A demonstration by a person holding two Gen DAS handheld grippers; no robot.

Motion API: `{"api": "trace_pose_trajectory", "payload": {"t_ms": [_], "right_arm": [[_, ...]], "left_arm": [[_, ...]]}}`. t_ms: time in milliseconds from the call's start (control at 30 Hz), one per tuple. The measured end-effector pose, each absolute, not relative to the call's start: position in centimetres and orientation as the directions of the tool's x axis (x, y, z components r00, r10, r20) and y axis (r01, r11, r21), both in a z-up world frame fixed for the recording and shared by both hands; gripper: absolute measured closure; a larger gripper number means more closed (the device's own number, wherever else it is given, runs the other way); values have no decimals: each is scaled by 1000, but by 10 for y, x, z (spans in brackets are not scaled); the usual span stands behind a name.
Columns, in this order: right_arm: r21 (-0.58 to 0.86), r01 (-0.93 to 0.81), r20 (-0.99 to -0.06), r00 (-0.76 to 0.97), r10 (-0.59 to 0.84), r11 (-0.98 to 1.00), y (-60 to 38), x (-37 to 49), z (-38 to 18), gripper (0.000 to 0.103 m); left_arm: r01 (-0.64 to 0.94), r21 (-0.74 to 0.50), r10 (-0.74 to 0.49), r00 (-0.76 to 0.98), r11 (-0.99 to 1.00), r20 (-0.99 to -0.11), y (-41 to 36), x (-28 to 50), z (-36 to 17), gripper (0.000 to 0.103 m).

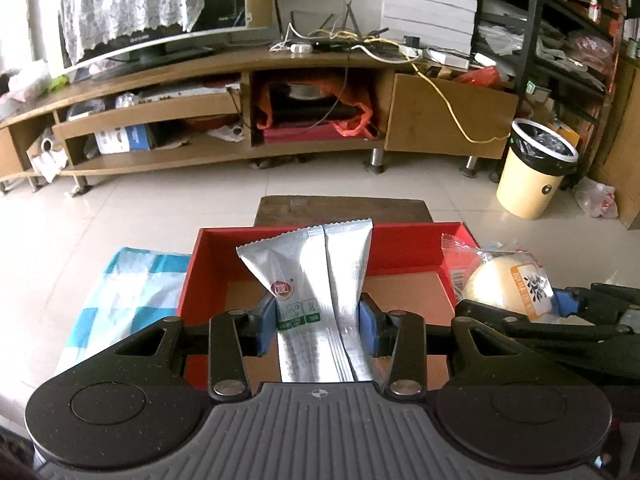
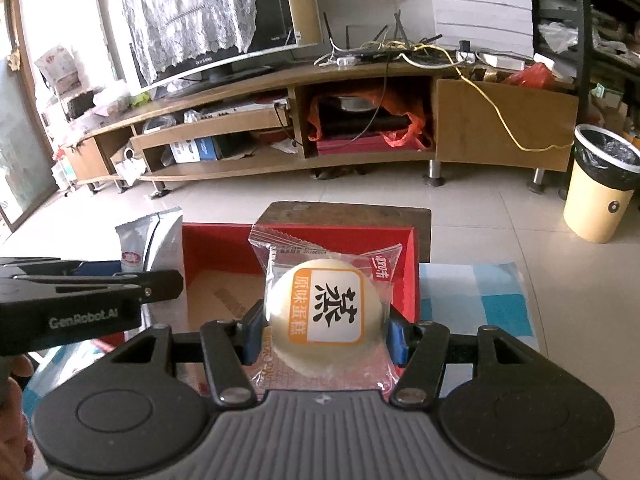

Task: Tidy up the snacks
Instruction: 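Carry the sachet and bun into the red box and open both tools, then move the left tool to the yellow bread packet while the right tool approaches the waffle packet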

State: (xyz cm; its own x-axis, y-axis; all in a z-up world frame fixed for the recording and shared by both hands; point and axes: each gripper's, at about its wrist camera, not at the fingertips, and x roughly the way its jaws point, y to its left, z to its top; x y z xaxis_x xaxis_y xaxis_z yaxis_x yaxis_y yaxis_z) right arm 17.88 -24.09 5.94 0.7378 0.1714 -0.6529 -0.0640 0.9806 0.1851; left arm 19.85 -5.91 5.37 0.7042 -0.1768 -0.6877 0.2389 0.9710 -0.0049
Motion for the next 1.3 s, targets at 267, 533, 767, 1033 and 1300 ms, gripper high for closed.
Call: {"api": "trace_pose_trajectory", "payload": {"t_ms": [267, 533, 767, 1033, 1300], "right_arm": [[176, -47, -694, 702, 158, 983, -238, 211, 33, 49], [167, -52, -730, 665, 159, 985, -236, 230, 8, 49], [117, -89, -728, 670, 147, 989, -228, 229, 5, 46], [119, -77, -718, 681, 140, 990, -229, 220, 14, 46], [133, -84, -689, 708, 154, 987, -228, 193, 39, 45]], "left_arm": [[240, 15, -164, 704, 971, -691, -68, 222, 38, 53], [216, 16, -138, 679, 976, -721, -61, 240, 13, 49], [185, 6, -119, 654, 983, -747, -52, 244, 3, 45], [191, 21, -114, 668, 981, -736, -53, 234, 12, 36], [185, 16, -117, 684, 983, -721, -42, 213, 33, 30]]}}
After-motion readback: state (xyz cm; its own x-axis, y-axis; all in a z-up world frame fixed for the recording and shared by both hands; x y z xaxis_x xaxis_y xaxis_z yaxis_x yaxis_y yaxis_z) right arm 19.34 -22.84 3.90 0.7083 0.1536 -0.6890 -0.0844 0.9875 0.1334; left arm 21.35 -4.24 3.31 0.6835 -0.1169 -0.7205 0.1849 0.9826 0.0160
